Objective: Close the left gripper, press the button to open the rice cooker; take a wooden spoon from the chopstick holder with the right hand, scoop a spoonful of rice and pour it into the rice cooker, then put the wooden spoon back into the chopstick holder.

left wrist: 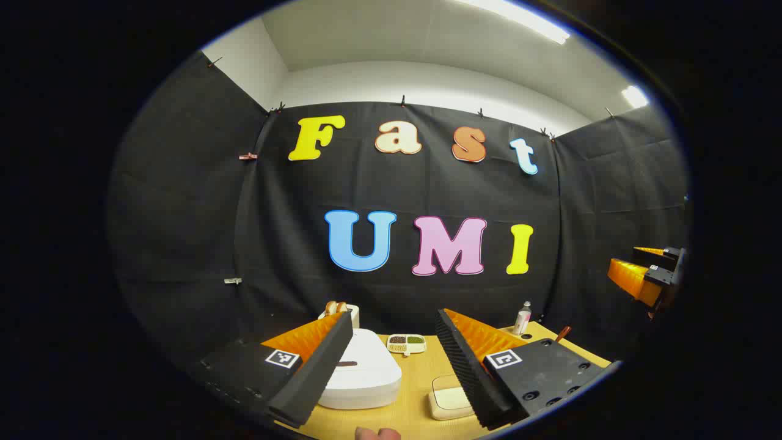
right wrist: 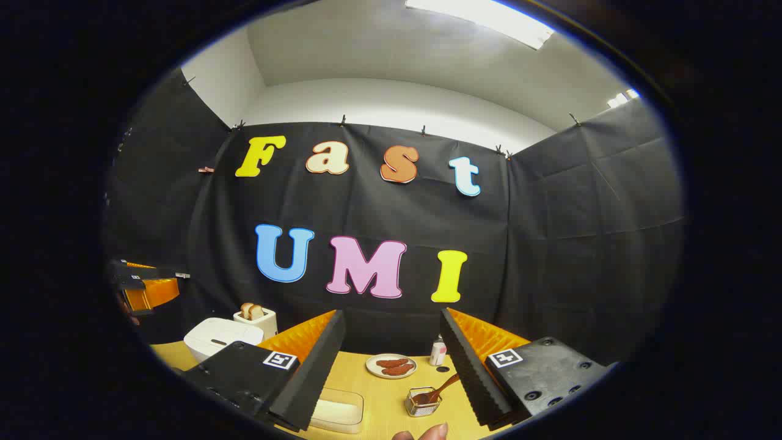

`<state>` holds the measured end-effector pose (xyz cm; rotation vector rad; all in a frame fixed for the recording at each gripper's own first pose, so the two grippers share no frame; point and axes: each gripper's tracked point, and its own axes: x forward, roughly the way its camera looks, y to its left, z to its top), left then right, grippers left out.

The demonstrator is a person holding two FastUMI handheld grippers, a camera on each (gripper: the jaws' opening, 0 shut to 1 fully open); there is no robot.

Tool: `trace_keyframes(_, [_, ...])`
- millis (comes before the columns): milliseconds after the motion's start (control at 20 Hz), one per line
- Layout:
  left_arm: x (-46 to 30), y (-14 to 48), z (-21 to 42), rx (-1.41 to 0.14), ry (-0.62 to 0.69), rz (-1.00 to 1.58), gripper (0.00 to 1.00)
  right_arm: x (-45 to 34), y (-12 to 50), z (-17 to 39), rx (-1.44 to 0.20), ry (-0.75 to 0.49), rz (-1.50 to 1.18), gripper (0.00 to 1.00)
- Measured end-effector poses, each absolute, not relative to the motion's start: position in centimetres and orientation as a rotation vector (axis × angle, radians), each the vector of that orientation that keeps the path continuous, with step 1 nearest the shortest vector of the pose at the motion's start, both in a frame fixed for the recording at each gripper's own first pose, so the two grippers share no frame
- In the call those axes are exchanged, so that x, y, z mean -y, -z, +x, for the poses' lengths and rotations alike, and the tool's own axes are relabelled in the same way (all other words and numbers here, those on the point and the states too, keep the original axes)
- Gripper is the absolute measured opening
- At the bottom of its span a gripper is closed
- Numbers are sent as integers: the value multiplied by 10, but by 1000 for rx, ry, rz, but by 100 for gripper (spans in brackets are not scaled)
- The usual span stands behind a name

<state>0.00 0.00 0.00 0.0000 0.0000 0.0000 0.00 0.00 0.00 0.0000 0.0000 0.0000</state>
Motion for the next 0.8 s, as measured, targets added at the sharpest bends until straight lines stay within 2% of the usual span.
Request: trace_keyframes(800, [-17,2,-6,-14,-23,43,95,-19,8,-13,-62,-30,44,97])
